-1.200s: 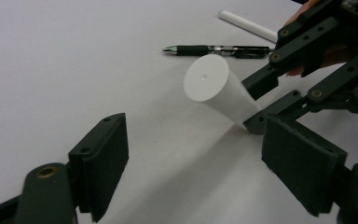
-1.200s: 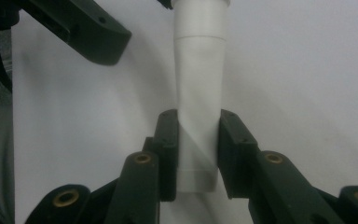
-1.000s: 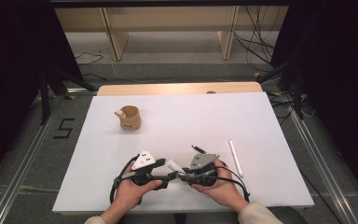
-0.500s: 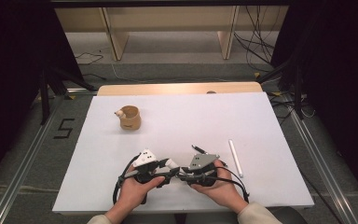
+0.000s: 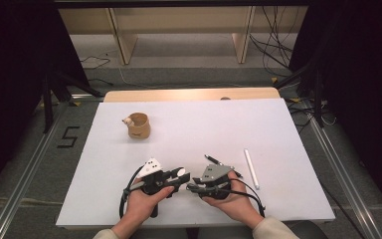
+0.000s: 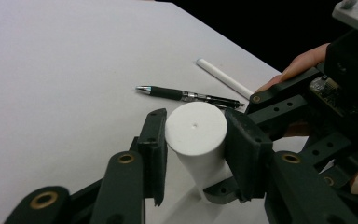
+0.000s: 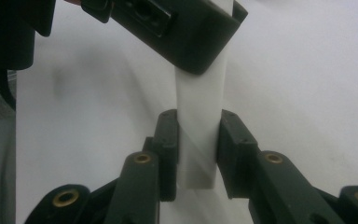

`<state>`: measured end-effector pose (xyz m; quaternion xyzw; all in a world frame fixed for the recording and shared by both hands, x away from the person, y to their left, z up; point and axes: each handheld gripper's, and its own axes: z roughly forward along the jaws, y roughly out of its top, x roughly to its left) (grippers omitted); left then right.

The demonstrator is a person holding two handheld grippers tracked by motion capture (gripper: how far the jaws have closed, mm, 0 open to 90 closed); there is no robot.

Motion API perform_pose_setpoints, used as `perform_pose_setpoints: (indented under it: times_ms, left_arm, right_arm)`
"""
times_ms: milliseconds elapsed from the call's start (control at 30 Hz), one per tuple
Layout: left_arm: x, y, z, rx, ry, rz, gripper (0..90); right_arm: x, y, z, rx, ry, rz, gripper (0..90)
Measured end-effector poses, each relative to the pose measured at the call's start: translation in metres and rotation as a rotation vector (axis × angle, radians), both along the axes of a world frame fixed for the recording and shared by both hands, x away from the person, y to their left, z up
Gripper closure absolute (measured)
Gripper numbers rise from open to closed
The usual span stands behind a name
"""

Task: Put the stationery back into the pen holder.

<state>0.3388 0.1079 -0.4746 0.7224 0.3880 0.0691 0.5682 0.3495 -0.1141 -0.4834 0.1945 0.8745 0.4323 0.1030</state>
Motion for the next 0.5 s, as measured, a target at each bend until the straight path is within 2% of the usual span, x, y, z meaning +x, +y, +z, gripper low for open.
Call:
perform_pose_setpoints:
  times_ms: [133,233,300,500]
  left_arm:
    - [-0.0027,-0.0024,0.003,0.005,-0.032,0.001,63.6]
    - [-0.0037,-0.0028,0.0061,0.03,-0.062,-0.008,64.3]
    - [-0.0038,-0.0025,0.0078,0.052,-0.087,-0.005,64.4]
    - [-0.0022,0.0017,0.0099,0.089,-0.116,0.018,64.5]
  right_arm:
    - [-0.0001,0.0008,-0.0002,0.005,-0.011,0.0,70.9]
    - [-0.0005,0.0013,0.0005,0.012,-0.018,-0.008,69.7]
    - [0.0001,0.0013,0.0003,0.021,-0.022,-0.02,64.5]
    - [0.0023,-0.0013,-0.0005,0.038,-0.017,-0.05,54.5]
